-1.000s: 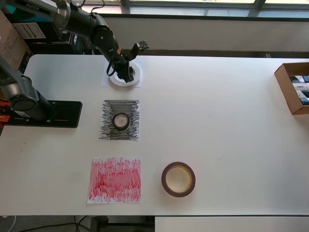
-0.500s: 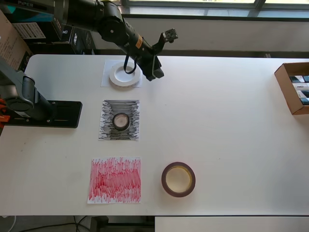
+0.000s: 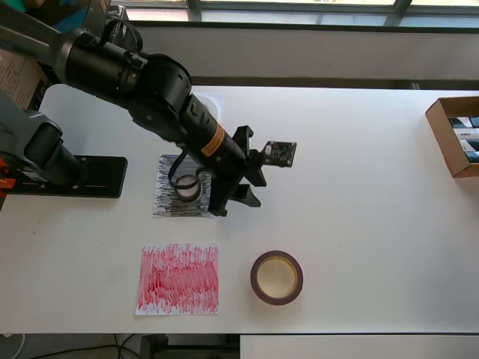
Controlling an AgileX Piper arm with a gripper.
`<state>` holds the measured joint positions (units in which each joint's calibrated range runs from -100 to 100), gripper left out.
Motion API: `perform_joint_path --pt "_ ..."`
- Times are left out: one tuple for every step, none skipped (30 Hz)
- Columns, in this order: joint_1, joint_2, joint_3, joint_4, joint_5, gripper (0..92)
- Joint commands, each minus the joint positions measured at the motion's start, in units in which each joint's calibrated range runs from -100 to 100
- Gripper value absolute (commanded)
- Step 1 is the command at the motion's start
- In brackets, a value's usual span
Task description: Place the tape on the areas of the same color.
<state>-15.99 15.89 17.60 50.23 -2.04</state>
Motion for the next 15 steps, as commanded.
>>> perform_joint_path --pt "-13.27 1.51 1.17 2.76 0.0 45.9" --pt "-14.3 2.36 1.08 2.76 -0.08 45.9" --pt "-15.25 3.38 0.81 2.76 -0.08 45.9" --pt "-15.96 4.41 0.53 2.76 -0.08 45.9" --pt "-16.67 5.44 0.26 2.76 -0.08 45.9" --pt "-17.14 6.38 -0.01 2.76 -0.08 45.9" --pt "-17.46 7.31 -0.56 2.84 0.08 45.9" --pt "-17.77 8.16 -1.19 3.1 0.16 45.9" --pt "-17.93 9.09 -2.19 3.61 0.33 45.9" --pt "-17.93 10.03 -3.37 4.62 0.41 45.9" --pt "-18.01 11.06 -4.65 5.73 0.41 45.9" --pt "-17.93 12.08 -6.1 6.91 0.57 45.9" --pt "-17.85 13.11 -7.65 8.02 1.15 45.9" --pt "-17.69 14.14 -9.46 9.29 1.72 45.9" --pt "-17.54 15.08 -11.46 10.73 1.96 45.9"
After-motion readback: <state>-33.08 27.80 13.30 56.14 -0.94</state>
